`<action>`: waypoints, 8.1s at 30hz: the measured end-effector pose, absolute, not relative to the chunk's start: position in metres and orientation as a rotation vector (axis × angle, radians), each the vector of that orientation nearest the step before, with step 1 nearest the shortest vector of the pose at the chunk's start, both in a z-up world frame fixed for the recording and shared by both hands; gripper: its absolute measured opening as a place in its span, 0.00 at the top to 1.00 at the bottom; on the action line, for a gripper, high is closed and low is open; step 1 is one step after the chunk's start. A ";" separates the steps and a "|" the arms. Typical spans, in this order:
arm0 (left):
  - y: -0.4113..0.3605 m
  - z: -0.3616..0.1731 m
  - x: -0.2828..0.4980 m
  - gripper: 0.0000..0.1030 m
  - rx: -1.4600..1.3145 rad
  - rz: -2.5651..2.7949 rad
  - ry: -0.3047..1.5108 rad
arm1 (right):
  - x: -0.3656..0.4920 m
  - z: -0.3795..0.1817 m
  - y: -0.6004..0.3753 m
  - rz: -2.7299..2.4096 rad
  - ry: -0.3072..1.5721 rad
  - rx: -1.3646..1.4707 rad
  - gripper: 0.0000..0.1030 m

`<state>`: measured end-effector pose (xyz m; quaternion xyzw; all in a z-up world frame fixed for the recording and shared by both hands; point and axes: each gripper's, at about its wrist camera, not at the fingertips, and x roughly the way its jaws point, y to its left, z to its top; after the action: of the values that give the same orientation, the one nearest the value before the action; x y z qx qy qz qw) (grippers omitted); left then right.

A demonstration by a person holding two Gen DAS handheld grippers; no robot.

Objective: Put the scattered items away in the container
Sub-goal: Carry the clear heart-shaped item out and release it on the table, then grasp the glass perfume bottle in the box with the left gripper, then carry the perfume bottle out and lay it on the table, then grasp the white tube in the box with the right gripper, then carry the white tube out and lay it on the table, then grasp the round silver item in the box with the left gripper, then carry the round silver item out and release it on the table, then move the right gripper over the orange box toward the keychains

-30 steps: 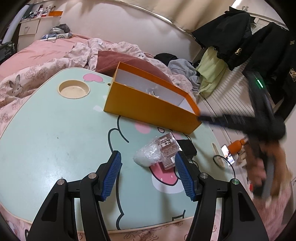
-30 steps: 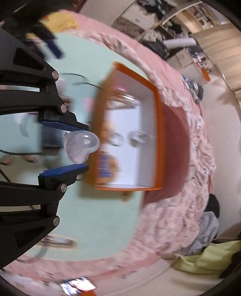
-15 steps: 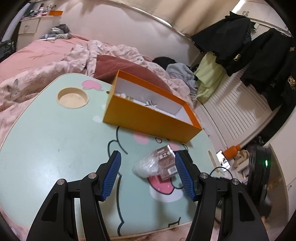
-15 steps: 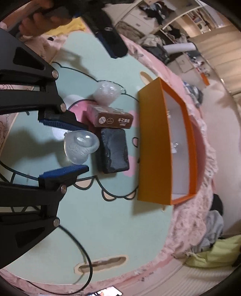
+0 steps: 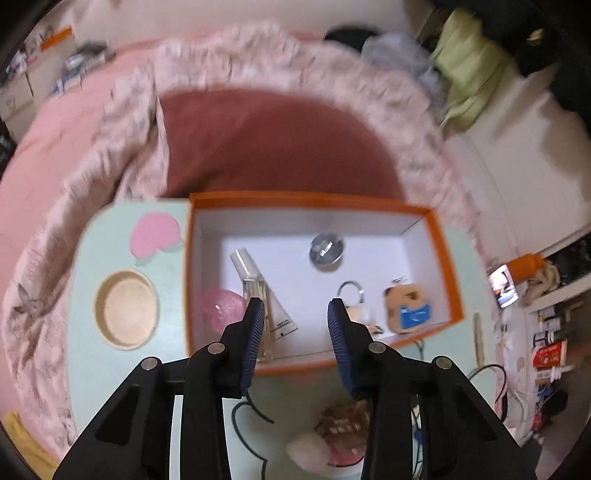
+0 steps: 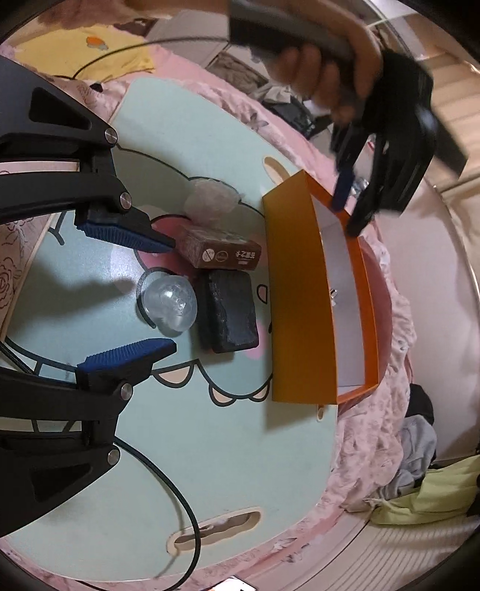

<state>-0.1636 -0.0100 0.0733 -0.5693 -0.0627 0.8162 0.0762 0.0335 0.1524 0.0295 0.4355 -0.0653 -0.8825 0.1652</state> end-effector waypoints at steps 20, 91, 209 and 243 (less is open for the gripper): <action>0.000 0.057 -0.166 0.82 -1.676 2.515 0.036 | 0.030 0.027 0.155 -2.500 -0.209 1.252 0.54; -0.043 0.032 0.051 0.43 -1.164 2.639 -0.437 | -0.204 0.023 -0.017 -2.157 0.348 1.701 0.81; -0.013 0.045 0.027 0.69 -1.411 2.470 -0.217 | 0.045 0.020 0.155 -2.423 -0.252 1.293 0.51; -0.014 0.033 0.053 0.35 -1.278 2.707 -0.238 | 0.046 0.024 0.150 -2.434 -0.200 1.292 0.51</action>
<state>0.0529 -0.0138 0.0330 -0.4246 -0.0791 0.8993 0.0690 0.0460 0.1504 0.0238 0.4593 -0.0711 -0.8652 0.1883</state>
